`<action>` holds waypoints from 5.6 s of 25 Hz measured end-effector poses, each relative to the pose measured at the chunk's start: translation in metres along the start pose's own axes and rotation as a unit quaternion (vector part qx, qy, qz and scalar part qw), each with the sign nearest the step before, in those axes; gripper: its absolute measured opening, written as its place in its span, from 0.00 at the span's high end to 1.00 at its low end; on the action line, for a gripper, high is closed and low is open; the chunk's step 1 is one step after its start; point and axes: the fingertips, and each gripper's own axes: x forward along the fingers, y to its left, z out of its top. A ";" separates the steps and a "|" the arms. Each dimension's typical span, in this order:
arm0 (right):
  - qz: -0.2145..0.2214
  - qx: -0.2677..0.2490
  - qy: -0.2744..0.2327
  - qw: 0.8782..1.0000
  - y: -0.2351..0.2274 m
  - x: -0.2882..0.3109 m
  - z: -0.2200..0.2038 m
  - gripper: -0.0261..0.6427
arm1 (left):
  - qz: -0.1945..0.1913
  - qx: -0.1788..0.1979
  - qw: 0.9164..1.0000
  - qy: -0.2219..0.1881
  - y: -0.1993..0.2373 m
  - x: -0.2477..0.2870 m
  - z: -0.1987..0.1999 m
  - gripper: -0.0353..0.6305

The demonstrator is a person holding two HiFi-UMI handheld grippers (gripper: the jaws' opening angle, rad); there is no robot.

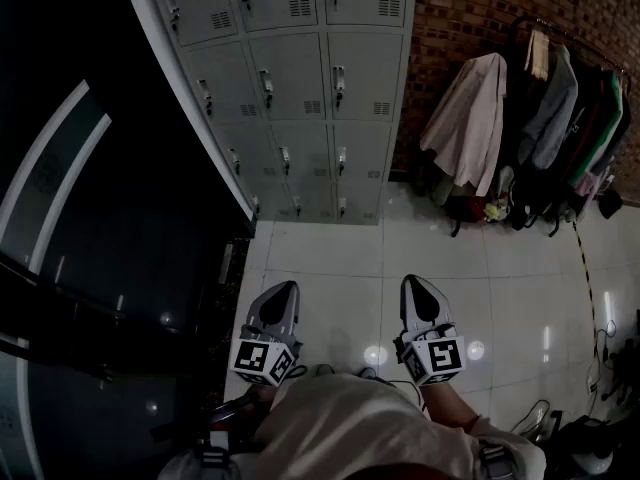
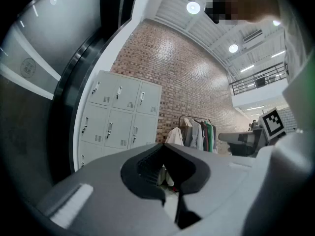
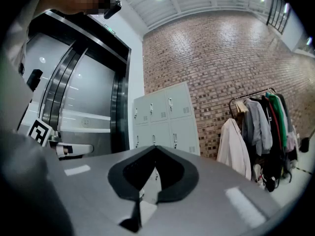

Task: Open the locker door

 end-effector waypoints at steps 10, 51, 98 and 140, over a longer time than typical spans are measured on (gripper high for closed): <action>0.031 0.015 0.011 0.999 -0.037 -0.024 -0.020 0.96 | 0.001 -0.002 1.000 -0.003 -0.040 0.014 -0.025 0.87; -0.004 -0.004 0.034 0.999 -0.145 0.400 -0.150 0.96 | -0.023 -0.049 0.998 0.041 0.281 0.346 -0.123 0.87; -0.004 -0.027 0.229 0.973 -0.256 0.751 -0.343 0.66 | 0.036 -0.037 0.998 0.029 0.346 0.382 -0.128 0.87; -0.111 -0.062 0.129 0.984 -0.277 0.506 -0.256 0.80 | -0.039 -0.063 0.996 0.048 0.300 0.432 -0.159 0.87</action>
